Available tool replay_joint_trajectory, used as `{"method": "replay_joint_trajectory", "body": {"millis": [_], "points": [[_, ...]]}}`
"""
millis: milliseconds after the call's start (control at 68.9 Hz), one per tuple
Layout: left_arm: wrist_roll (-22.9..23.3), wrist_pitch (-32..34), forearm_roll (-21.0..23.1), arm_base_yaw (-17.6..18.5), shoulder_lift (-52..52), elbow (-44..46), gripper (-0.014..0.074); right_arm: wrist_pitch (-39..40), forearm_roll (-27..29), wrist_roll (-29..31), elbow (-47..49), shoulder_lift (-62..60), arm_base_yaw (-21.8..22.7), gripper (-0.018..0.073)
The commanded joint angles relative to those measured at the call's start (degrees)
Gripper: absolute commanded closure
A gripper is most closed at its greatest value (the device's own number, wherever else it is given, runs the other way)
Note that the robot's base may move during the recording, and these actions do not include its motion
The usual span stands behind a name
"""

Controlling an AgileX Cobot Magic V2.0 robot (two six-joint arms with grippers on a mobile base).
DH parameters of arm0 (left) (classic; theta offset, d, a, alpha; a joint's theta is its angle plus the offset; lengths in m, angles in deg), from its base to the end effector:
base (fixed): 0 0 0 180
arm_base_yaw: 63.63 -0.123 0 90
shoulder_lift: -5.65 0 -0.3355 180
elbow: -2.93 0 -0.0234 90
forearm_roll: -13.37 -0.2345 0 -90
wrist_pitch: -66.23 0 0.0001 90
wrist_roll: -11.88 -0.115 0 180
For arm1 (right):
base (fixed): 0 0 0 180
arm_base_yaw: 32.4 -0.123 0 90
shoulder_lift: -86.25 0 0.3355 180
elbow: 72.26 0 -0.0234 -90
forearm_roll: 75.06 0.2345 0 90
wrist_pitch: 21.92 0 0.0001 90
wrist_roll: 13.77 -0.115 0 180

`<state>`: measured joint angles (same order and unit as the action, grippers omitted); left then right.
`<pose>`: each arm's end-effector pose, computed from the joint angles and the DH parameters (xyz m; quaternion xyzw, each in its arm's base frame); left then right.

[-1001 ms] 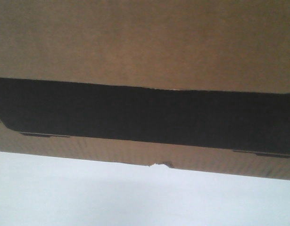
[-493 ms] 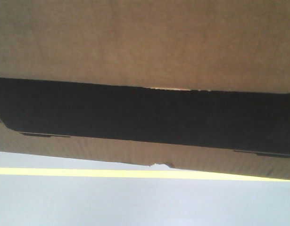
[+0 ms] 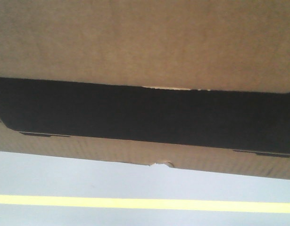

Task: Grab box from left shelf to table start
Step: 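Carry the box with both grippers while driving across the floor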

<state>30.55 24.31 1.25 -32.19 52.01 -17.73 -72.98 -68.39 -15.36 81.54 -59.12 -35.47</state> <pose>0.0795 -0.0297 0.4430 0.1128 0.8017 -0.1514 0.5671 0.0231 0.0116 0.4059 -0.0057 0.8271 0.0806 0.5562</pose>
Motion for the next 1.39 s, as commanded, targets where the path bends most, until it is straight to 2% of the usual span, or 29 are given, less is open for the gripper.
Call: {"method": "replay_joint_trajectory", "body": {"millis": [0, 1379], "points": [[0.9, 10.8, 4.9, 0.8, -0.7, 2.4, 0.07, 8.6, 2.0, 0.9, 2.1, 0.3, -0.2, 0.0503], [0.9, 10.9, 4.9, 0.8, -0.7, 2.4, 0.07, 8.6, 2.0, 0.9, 2.1, 0.3, -0.2, 0.0503]]}}
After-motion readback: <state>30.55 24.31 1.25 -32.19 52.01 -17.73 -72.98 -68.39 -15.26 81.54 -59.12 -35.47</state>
